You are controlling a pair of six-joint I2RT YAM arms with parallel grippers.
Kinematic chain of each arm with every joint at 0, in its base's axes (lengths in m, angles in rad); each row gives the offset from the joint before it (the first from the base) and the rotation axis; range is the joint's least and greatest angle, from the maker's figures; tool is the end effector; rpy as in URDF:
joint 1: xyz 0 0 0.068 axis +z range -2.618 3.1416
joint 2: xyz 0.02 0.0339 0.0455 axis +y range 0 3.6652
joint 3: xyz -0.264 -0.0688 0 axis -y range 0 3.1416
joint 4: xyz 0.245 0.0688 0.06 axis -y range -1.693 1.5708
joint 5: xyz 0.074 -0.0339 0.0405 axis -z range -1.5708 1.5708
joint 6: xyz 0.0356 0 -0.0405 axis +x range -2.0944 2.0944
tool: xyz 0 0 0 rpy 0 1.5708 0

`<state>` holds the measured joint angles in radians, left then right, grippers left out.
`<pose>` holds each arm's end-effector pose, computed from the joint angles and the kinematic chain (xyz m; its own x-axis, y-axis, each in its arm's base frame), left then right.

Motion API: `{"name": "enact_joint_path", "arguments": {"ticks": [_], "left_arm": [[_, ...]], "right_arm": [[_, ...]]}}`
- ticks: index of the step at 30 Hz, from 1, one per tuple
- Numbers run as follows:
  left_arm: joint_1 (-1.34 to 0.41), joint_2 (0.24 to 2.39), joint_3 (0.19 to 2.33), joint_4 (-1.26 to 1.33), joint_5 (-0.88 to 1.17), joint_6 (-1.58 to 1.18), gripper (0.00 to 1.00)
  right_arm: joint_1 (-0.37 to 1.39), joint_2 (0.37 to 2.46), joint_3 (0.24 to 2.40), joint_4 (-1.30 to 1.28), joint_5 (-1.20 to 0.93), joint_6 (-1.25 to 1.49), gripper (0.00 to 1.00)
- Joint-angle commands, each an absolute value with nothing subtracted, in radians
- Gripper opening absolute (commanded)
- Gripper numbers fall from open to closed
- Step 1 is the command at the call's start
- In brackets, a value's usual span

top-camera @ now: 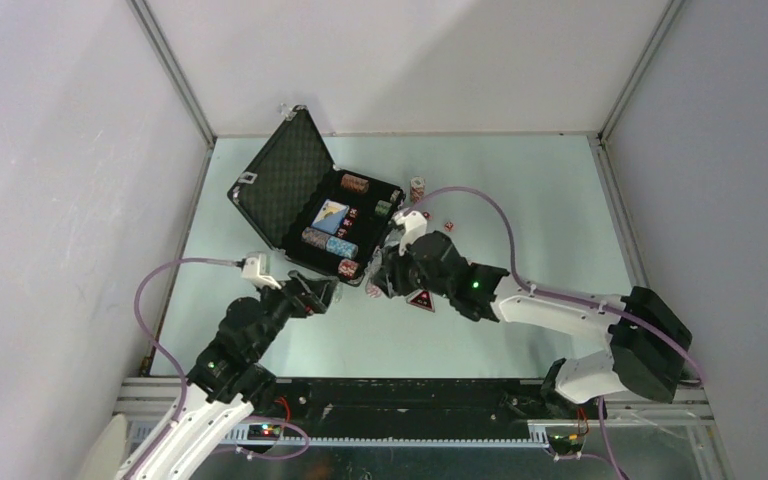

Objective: Pack up texas hold em set

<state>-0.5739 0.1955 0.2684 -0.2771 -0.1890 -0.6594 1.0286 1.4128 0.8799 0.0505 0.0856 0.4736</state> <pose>0.0941 -0.0529 0.2204 -0.3666 -0.4795 -0.7973 0.1950 0.7983 -0.5698 0.1662 0.2699 0.2506 -0.5845 -0.0896 -0.8065 -0.6155 0.6965 0.3687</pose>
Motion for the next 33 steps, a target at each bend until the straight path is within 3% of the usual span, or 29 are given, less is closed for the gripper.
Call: {"name": "enact_joint_path", "arguments": {"ticks": [1, 11, 22, 33], "left_arm": [[-0.577, 0.194, 0.235, -0.035, 0.037, -0.600, 0.97], [-0.578, 0.362, 0.221, 0.200, 0.292, -0.633, 0.92], [-0.607, 0.488, 0.248, 0.238, 0.334, -0.626, 0.84], [-0.630, 0.579, 0.273, 0.250, 0.382, -0.623, 0.74]], "right_arm": [[0.954, 1.345, 0.885, 0.099, -0.081, 0.539, 0.27], [0.785, 1.307, 0.902, 0.141, -0.518, 0.587, 0.27], [0.787, 1.386, 0.927, 0.219, -0.687, 0.647, 0.26], [0.792, 1.430, 0.928, 0.276, -0.705, 0.684, 0.27]]}}
